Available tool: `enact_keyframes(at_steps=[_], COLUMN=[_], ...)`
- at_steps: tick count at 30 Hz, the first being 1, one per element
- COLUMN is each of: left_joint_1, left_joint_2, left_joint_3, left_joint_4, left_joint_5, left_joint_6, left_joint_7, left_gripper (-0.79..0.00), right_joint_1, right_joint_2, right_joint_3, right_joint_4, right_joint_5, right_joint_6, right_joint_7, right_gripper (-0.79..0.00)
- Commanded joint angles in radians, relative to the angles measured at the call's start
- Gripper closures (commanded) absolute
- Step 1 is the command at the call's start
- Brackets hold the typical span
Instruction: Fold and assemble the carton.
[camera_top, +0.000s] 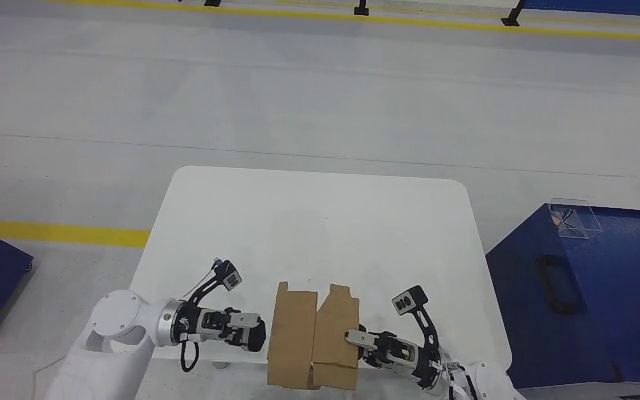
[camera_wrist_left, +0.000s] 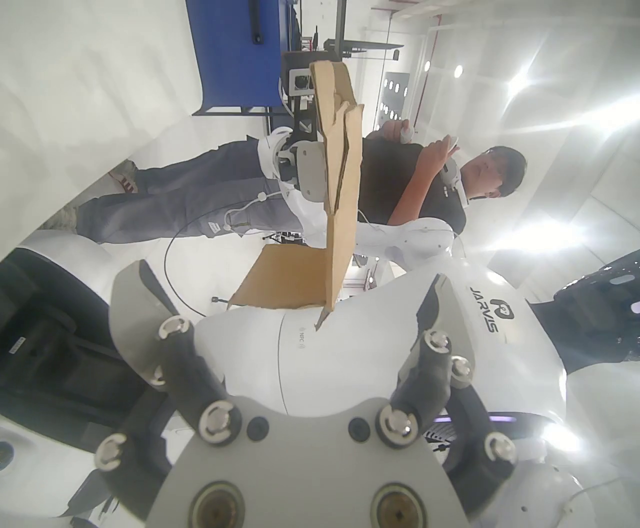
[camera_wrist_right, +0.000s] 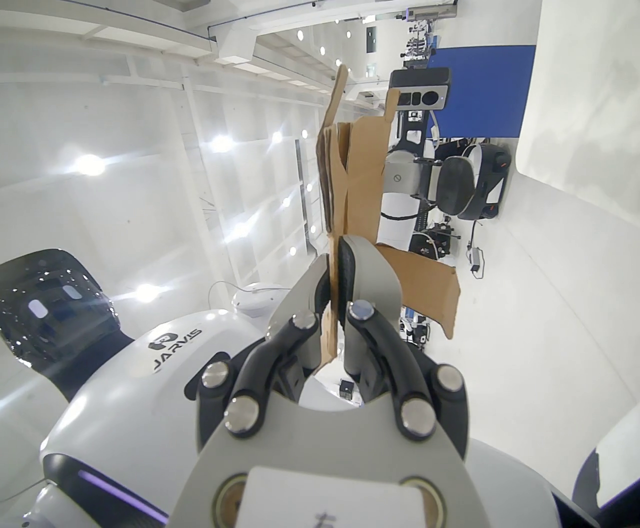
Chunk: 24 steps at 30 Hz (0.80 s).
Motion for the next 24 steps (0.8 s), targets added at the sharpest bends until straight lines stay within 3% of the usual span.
enact_keyframes(at_steps=[1,5,7,9,10,16,20,21,22,24], left_joint_1=[-0.006,-0.018,-0.026,-0.033,-0.037,-0.039,-0.042,-0.042,-0.042,-0.042], left_joint_2=[0.002,0.005,0.006,0.007,0.008,0.014,0.024,0.024,0.024,0.024], left_joint_3=[0.021,0.047,0.058,0.07,0.073,0.086,0.144,0.144,0.144,0.144], left_joint_4=[0.0,0.013,0.019,0.026,0.028,0.013,-0.031,-0.031,-0.031,-0.031], left_joint_5=[0.01,0.011,0.014,-0.003,-0.002,0.003,-0.063,-0.063,-0.063,-0.063], left_joint_6=[-0.001,-0.002,0.006,0.015,0.014,0.003,0.009,0.009,0.009,0.009], left_joint_7=[0.0,0.0,0.0,0.0,0.0,0.0,0.0,0.0,0.0,0.0], left_gripper=[-0.376,-0.212,-0.203,-0.034,-0.012,0.0,0.0,0.0,0.0,0.0], right_joint_1=[0.005,0.017,0.026,0.034,0.039,0.052,0.054,0.054,0.054,0.054], right_joint_2=[-0.002,-0.005,-0.007,-0.009,-0.01,-0.013,-0.013,-0.013,-0.013,-0.013], right_joint_3=[-0.007,-0.025,-0.034,-0.043,-0.045,-0.054,-0.051,-0.051,-0.051,-0.051], right_joint_4=[0.005,0.023,0.033,0.041,0.044,0.049,0.055,0.055,0.055,0.055], right_joint_5=[0.006,-0.002,-0.015,-0.026,-0.035,-0.052,-0.061,-0.061,-0.061,-0.061], right_joint_6=[0.001,-0.005,-0.009,-0.011,-0.012,-0.011,-0.004,-0.004,-0.004,-0.004], right_joint_7=[0.004,0.009,0.007,0.006,0.004,-0.008,-0.017,-0.017,-0.017,-0.017], right_gripper=[0.0,0.0,0.0,0.0,0.0,0.0,0.0,-0.16,-0.785,-0.785])
